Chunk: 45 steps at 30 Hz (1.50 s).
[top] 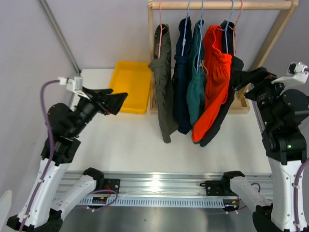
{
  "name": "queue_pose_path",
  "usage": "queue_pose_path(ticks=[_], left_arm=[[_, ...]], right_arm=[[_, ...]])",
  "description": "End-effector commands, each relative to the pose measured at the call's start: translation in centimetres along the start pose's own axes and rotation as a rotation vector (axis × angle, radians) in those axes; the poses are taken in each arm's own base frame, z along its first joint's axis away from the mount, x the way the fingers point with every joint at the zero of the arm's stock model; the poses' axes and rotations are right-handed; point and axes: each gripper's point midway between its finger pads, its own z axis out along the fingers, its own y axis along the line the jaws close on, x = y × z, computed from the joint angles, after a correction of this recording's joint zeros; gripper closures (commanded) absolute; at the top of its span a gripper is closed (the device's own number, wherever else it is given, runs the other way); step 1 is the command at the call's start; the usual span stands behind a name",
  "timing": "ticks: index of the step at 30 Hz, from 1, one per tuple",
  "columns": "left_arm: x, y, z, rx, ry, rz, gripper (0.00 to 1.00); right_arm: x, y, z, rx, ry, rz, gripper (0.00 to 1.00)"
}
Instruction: Remove the shorts from the hanger
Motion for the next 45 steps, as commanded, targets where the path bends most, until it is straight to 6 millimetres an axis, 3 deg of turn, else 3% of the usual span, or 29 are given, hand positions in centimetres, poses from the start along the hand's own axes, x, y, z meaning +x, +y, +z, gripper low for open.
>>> queue_pose_path(ticks=[1,2,3,4,7,8,9,10,11,13,14,16,18,23,30,39,45], left_arm=[[-3.0,0.8,-0.4,-0.105,-0.016,0.111,0.01],[-3.3,0.9,-0.3,-0.117,-0.018,0.123,0.01],[-4.0,0.7,-0.4,-0.118,-0.030,0.149,0.01],[-3.7,1.3,0.0,-0.142,-0.014,0.154,0.01],[-3.7,1.8,0.2,-0.157,-0.007,0.179,0.01],[-3.6,2.0,0.3,-0.163,-0.004,0.183,0.01],[-3.5,2.2,0.4,-0.170,-0.003,0.190,0.00],[-3.2,2.6,0.4,-0.179,0.000,0.192,0.01],[-3.0,2.9,0.4,-0.193,0.000,0.195,0.01],[-2.7,3.1,0.3,-0.193,-0.004,0.202,0.01],[-2.5,3.2,0.4,-0.190,-0.002,0.205,0.01],[-1.7,3.6,0.4,-0.190,0.014,0.205,0.01],[-0.8,4.2,0.5,-0.201,0.033,0.206,0.01],[0.1,4.6,0.5,-0.197,0.050,0.222,0.01],[1.0,5.0,0.5,-0.192,0.068,0.231,0.01],[1.8,5.3,0.2,-0.198,0.080,0.221,0.01],[1.9,5.5,0.0,-0.208,0.085,0.223,0.01]], right_arm=[[-3.5,1.8,1.3,-0.048,-0.066,-0.099,0.01],[-5.2,2.3,1.5,-0.054,-0.117,-0.108,0.01],[-5.7,2.2,2.1,-0.037,-0.130,-0.117,0.01],[-5.8,1.4,3.8,0.014,-0.134,-0.146,0.01],[-8.3,1.4,5.9,0.057,-0.186,-0.187,0.01],[-7.2,0.6,8.5,0.091,-0.141,-0.208,0.01],[-8.6,1.0,9.1,0.092,-0.169,-0.208,0.02],[-8.6,0.9,10.1,0.100,-0.162,-0.212,0.06],[-7.3,0.2,12.6,0.120,-0.123,-0.218,0.07],[-8.1,0.4,13.9,0.133,-0.137,-0.216,0.11],[-7.0,-0.3,15.8,0.150,-0.108,-0.222,0.12],[-7.4,-0.5,17.0,0.163,-0.119,-0.226,0.14],[-6.2,-1.3,19.0,0.183,-0.086,-0.234,0.16],[-5.5,-2.3,20.9,0.221,-0.085,-0.254,0.17],[-4.9,-3.6,21.5,0.277,-0.087,-0.273,0.23],[-1.5,-4.8,23.6,0.286,-0.017,-0.278,0.27],[-0.1,-5.4,24.5,0.297,0.008,-0.283,0.37]])
